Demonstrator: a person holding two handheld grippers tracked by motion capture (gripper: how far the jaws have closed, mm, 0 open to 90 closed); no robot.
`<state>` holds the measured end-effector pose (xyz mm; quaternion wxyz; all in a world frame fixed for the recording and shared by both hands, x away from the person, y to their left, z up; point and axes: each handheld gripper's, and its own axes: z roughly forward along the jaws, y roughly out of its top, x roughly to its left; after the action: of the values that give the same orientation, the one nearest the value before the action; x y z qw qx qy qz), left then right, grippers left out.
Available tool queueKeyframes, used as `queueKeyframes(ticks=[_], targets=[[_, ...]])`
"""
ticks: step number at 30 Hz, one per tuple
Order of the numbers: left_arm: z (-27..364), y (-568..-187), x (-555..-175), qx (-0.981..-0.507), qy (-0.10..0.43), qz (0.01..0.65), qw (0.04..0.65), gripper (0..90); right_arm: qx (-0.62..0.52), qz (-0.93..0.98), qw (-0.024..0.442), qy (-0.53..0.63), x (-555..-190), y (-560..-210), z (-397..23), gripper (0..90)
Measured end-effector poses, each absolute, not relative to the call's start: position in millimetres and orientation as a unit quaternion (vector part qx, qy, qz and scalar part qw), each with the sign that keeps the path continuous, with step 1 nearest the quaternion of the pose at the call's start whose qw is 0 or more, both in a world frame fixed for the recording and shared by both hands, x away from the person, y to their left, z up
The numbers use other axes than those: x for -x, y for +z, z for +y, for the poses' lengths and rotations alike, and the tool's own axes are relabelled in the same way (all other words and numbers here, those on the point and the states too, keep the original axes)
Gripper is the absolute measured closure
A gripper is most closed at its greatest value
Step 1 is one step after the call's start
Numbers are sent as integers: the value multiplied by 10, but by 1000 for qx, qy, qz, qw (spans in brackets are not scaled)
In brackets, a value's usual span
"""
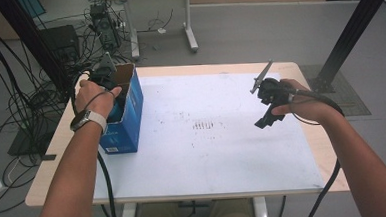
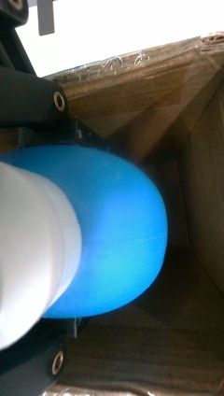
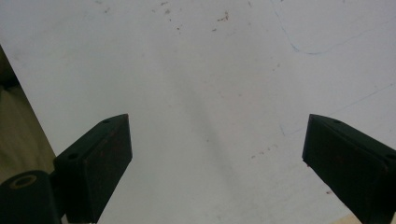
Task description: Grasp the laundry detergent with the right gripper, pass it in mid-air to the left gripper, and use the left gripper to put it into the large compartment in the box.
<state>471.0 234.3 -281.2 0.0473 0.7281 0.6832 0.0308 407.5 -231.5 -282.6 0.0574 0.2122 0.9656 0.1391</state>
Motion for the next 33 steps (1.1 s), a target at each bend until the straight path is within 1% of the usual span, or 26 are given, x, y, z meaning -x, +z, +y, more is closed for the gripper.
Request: queueKeyframes(ticks=[33], targets=[[2334, -2813, -4712, -731, 30, 680, 46, 378, -214, 965, 57, 139, -4064, -2839, -2336, 82]])
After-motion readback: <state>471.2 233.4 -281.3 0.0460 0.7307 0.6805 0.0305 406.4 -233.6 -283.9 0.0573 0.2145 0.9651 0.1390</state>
